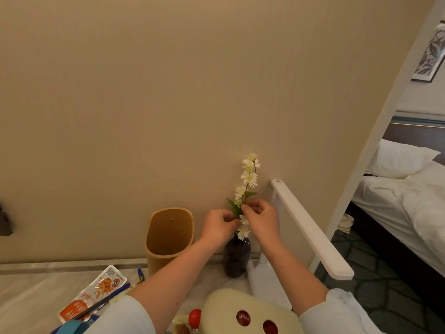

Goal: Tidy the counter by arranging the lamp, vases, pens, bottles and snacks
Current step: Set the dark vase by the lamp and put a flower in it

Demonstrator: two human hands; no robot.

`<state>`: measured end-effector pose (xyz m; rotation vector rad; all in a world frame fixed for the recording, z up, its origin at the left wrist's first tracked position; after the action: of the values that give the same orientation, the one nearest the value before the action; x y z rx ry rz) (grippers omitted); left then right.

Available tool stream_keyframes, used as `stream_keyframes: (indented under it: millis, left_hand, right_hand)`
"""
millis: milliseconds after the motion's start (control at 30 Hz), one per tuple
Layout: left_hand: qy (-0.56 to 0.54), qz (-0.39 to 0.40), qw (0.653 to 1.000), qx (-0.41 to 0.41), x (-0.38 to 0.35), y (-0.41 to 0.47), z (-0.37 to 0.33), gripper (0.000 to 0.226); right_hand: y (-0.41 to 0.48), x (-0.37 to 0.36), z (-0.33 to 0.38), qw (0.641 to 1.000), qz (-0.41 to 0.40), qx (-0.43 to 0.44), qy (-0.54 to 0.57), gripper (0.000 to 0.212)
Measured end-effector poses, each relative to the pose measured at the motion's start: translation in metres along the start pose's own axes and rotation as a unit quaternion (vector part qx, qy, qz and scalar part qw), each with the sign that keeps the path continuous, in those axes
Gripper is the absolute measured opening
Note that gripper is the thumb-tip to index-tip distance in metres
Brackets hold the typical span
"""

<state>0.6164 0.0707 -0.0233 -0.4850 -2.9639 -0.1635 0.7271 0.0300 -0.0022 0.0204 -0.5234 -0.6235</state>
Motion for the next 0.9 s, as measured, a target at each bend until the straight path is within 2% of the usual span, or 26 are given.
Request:
stream_keyframes:
  millis: [167,267,600,733,900]
  left_hand:
    - [-0.021,0.006,1.0,0.002,0.001,-0.004,0.004,0.006]
    - [-0.032,0.009,0.999,-0.004,0.002,-0.01,0.002,0.006]
    - [-0.049,0.007,0.998,-0.031,0.019,-0.038,-0.022,0.022]
    - [-0.014,-0.023,0.999,-0.027,0.032,-0.054,-0.028,0.042]
    - [-0.011,-0.051,0.998,-0.03,0.05,-0.084,-0.036,0.044]
  right_hand:
    - [-0.006,0.0,-0.002,1.0,0.002,-0.006,0.007,0.015]
    - [-0.011,0.003,0.001,1.0,0.004,0.002,0.015,0.017]
    - [-0.04,0.017,0.012,1.0,-0.01,0.007,0.014,0.043]
    - [-0.06,0.026,0.018,0.999,-0.029,0.024,0.01,0.046]
    - [-0.088,0.028,0.026,0.998,-0.039,0.035,0.018,0.046]
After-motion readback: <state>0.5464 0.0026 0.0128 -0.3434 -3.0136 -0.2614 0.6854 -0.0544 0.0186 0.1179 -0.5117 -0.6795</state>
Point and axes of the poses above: each hand's wrist, its own y-axis towards the middle knuckle, its own x-axis out of the back of the hand, z = x × y, the point moved 1 cm from there along y, towards the middle knuckle, and after that the axes turned 12 degrees about -y, right-handed, at the moved point
